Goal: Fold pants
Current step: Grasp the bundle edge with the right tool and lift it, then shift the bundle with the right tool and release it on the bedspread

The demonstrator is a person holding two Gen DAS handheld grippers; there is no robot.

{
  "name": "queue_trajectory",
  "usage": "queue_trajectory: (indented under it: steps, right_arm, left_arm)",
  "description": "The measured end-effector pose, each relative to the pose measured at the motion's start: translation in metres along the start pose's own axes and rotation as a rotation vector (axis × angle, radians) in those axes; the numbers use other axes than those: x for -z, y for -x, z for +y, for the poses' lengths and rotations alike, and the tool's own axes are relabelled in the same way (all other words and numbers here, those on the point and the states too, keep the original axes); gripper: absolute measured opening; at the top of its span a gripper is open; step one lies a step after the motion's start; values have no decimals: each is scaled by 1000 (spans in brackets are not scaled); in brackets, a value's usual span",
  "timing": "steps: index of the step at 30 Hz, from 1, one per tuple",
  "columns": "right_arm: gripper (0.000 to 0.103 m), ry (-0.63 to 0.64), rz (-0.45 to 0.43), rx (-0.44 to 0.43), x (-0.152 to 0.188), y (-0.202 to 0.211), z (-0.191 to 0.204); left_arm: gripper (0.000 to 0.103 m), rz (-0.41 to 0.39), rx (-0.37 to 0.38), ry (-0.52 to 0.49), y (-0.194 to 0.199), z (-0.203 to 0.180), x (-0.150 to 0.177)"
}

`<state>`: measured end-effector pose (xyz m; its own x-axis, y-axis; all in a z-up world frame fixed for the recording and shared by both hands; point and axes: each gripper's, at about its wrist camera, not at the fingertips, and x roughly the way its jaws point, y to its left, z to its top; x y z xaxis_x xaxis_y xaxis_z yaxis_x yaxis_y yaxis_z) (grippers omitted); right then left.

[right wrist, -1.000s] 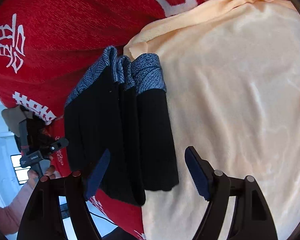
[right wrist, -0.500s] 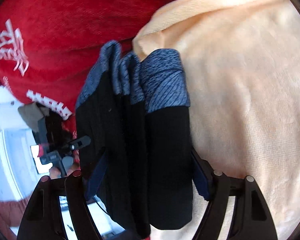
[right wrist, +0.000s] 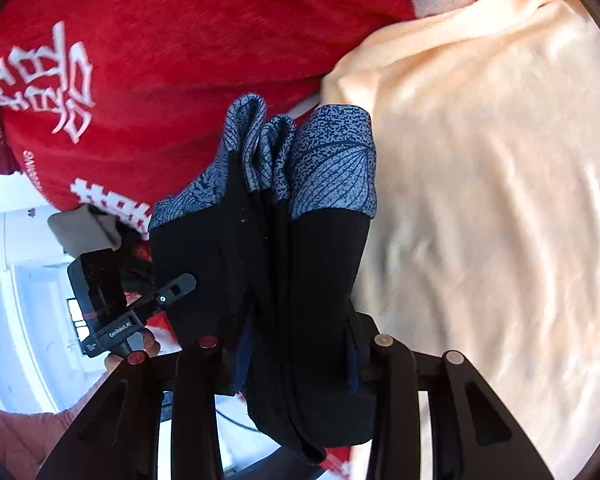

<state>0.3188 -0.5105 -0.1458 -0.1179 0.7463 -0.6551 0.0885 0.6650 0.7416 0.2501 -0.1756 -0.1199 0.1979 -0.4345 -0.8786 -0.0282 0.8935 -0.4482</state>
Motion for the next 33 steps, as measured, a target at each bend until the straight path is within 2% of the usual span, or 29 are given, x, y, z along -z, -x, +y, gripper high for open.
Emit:
queue_trajectory:
  steps: [5,8,9,11,12,13,15,17,18,20,22,23,24,28,30,33]
  right_arm:
    - [40,-8,20,-37,38,-8,24]
    - [40,-9,28,-40,58,-26,32]
    - [40,-9,33,-40,65,-34,35]
    - [40,-21,48,-23,76,-53,31]
    - [40,-27,61,1,80,-65,27]
    - [41,-19,74,41,82,-76,26]
    - [57,23,78,149,84,-88,29]
    - [63,40,58,220,86,-87,34]
    - [64,44,48,255,86,-83,37]
    - [64,80,17,354,85,-74,54]
    - [54,122,-28,406,83,-60,72]
    - [34,133,-45,399,83,-55,78]
    - [22,141,-62,381,82,-49,85]
    - [21,183,-75,313,77,-56,103]
    - [21,202,-51,330,74,-81,111]
    - [17,226,-10,409,83,-100,95]
  left_arm:
    - [56,9,-46,31,23,19,38]
    - [58,31,-78,54,13,36,58]
    - [61,48,-109,61,3,45,66]
    - [75,62,-162,70,-11,61,78]
    - [91,49,-181,76,-16,63,79]
    - [99,28,-208,86,-16,69,81]
    - [100,26,-228,125,-11,74,81]
    - [100,-8,-284,133,3,71,80]
    - [99,-33,-311,126,12,68,81]
    - [99,-87,-280,124,37,63,80]
    - [99,-129,-242,76,50,48,72]
    - [99,-136,-235,42,49,41,70]
    - [100,-138,-235,22,44,34,66]
    - [100,-88,-289,-3,-4,31,62]
    - [100,-75,-374,-15,-21,39,66]
    - [103,-71,-345,25,-25,49,66]
